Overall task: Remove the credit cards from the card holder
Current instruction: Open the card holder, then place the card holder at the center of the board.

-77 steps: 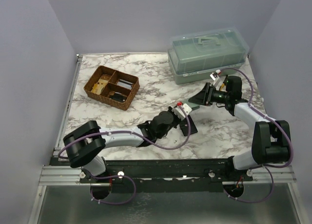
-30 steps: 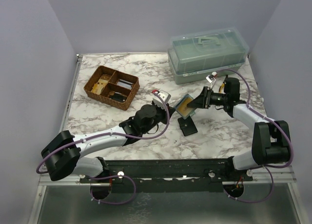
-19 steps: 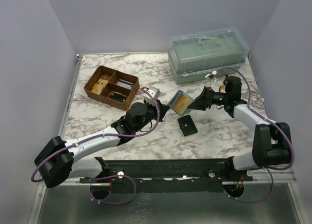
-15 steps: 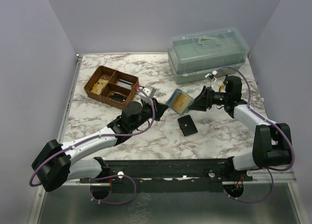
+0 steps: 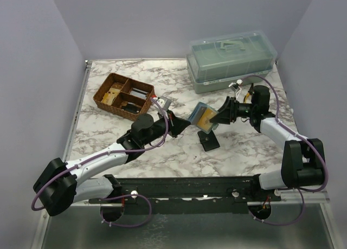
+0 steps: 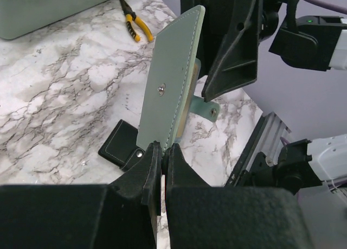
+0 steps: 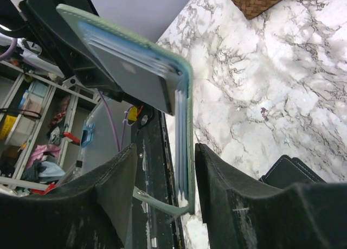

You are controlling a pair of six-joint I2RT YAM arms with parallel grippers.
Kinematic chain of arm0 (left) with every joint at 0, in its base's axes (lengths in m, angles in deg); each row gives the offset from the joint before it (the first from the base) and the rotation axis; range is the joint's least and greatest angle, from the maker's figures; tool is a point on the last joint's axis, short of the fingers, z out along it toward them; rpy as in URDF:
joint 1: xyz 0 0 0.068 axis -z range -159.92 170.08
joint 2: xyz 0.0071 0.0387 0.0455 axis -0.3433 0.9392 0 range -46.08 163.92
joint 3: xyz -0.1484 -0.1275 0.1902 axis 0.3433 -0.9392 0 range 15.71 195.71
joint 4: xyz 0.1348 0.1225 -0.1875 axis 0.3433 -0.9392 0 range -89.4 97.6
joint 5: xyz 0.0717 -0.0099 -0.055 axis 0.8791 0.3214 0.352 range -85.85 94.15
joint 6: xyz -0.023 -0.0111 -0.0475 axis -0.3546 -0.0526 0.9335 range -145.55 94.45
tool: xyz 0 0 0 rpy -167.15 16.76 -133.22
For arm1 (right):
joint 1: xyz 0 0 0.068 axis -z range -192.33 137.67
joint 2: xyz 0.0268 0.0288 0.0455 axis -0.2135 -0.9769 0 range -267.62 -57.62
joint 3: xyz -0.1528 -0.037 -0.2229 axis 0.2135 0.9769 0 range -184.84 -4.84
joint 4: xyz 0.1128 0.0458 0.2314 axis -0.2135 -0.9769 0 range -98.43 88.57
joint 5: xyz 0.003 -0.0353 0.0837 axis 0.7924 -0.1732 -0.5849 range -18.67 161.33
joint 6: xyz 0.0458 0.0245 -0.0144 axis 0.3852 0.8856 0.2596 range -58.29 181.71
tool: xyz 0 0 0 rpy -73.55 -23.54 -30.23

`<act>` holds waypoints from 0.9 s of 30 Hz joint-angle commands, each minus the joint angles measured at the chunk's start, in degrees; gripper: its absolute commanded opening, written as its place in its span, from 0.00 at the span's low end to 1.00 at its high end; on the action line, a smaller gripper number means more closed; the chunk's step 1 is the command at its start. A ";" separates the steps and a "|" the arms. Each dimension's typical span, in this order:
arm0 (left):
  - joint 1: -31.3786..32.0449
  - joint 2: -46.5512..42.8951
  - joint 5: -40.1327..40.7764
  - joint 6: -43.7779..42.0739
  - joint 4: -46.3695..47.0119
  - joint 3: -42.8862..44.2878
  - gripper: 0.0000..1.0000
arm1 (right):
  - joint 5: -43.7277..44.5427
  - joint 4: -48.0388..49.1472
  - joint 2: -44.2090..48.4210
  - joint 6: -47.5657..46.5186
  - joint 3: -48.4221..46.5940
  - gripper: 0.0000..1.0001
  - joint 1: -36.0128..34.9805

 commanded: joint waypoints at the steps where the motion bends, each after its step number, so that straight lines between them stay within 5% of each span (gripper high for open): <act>1: -0.81 -2.49 -3.02 0.16 4.35 -0.64 0.00 | 1.02 -0.69 -0.01 -0.38 -0.33 0.52 -0.33; 8: -3.98 -4.67 -1.05 3.46 4.35 -2.04 0.00 | -5.77 2.20 1.04 -0.69 0.07 0.62 -0.36; 21: -5.63 -3.30 -8.14 7.57 8.39 -2.36 0.00 | -5.89 4.32 1.88 0.65 0.70 0.38 -0.98; 27: -5.94 -3.68 -9.00 6.93 9.01 -3.04 0.00 | -6.81 10.14 0.07 9.29 1.05 0.70 -0.86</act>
